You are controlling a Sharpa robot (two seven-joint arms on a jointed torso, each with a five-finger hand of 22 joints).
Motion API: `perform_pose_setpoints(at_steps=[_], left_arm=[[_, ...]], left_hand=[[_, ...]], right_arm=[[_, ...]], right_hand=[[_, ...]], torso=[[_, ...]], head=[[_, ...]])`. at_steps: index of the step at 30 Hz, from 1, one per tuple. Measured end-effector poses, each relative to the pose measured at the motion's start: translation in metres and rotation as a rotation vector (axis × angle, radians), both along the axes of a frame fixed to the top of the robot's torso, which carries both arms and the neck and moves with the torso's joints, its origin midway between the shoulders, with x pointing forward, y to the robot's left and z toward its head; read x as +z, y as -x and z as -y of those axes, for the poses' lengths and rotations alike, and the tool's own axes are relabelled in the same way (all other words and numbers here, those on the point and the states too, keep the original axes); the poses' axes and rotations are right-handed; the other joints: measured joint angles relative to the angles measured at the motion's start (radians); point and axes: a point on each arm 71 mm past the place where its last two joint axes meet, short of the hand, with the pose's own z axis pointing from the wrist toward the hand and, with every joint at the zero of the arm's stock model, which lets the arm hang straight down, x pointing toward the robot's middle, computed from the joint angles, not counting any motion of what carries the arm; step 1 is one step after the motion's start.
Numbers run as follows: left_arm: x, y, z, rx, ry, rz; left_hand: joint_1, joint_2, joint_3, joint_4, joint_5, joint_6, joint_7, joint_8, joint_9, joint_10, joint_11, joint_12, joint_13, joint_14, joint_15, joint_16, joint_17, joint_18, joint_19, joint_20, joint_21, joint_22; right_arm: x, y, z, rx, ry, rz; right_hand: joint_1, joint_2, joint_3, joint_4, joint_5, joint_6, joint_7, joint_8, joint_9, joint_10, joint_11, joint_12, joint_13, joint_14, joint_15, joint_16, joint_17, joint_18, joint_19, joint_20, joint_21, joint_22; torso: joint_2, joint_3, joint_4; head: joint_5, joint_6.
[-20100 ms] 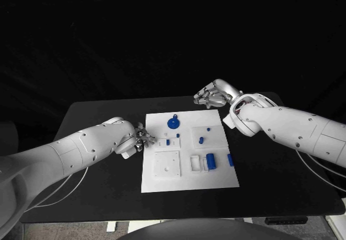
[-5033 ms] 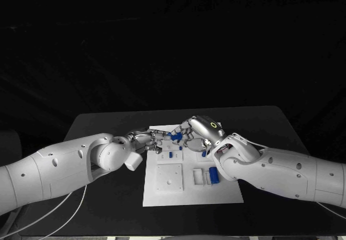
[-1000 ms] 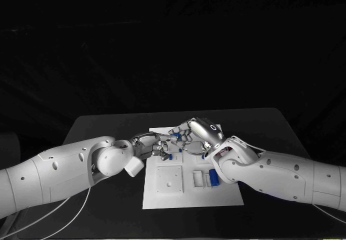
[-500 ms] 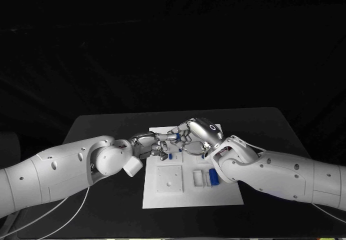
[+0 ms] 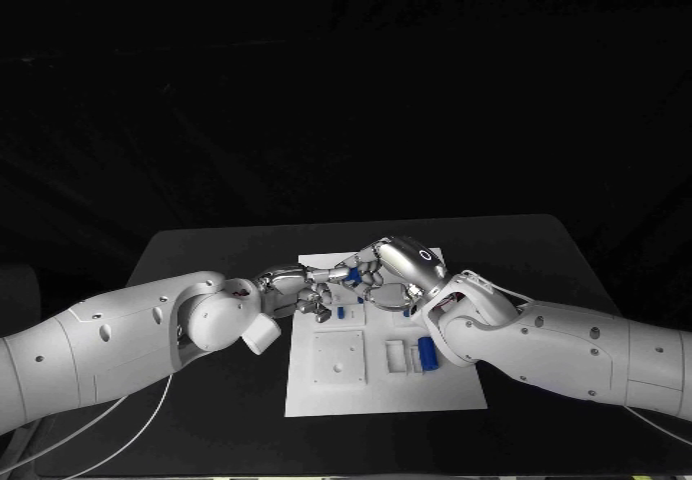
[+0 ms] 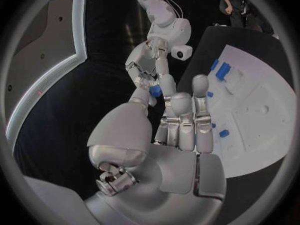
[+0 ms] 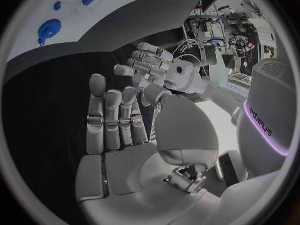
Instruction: Assemble the parts on the task board
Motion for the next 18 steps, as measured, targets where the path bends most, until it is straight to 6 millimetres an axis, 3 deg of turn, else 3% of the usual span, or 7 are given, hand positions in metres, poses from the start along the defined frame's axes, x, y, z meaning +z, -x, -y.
perform_pose_setpoints(at_steps=[12, 18], left_arm=[[0.0, -0.0024, -0.0049, 0.012, -0.017, 0.03], [0.0009, -0.0035, -0.0057, 0.027, -0.015, 0.046]], left_hand=[[0.007, -0.003, -0.001, 0.001, 0.0, 0.034, -0.003, 0.0, 0.0, -0.005, 0.002, 0.012, 0.001, -0.003, 0.003, 0.0, -0.002, 0.0, 0.0, 0.0, 0.0, -0.002], [0.059, 0.037, 0.016, -0.016, 0.0, 0.102, -0.013, 0.0, 0.003, -0.009, -0.003, 0.012, -0.001, -0.007, 0.0, -0.005, -0.004, 0.0, 0.0, 0.0, 0.0, -0.005]], right_arm=[[-0.0019, -0.0003, 0.0003, 0.008, 0.014, -0.024], [-0.0029, -0.0003, 0.0, 0.014, 0.022, -0.038]], right_hand=[[-0.004, 0.004, 0.0, 0.0, 0.0, 0.002, -0.001, 0.006, 0.005, 0.0, 0.0, -0.004, 0.001, 0.0, 0.0, 0.0, 0.001, 0.0, -0.006, 0.002, 0.0, 0.0], [-0.004, 0.004, 0.0, 0.0, 0.0, 0.003, -0.002, 0.006, 0.002, 0.0, 0.0, -0.004, 0.002, 0.0, 0.0, 0.0, 0.002, 0.0, -0.007, 0.0, 0.0, 0.0]], torso=[[0.0, -0.0003, 0.0001], [0.0, -0.0002, 0.0]], head=[[-0.001, -0.002], [-0.001, -0.002]])
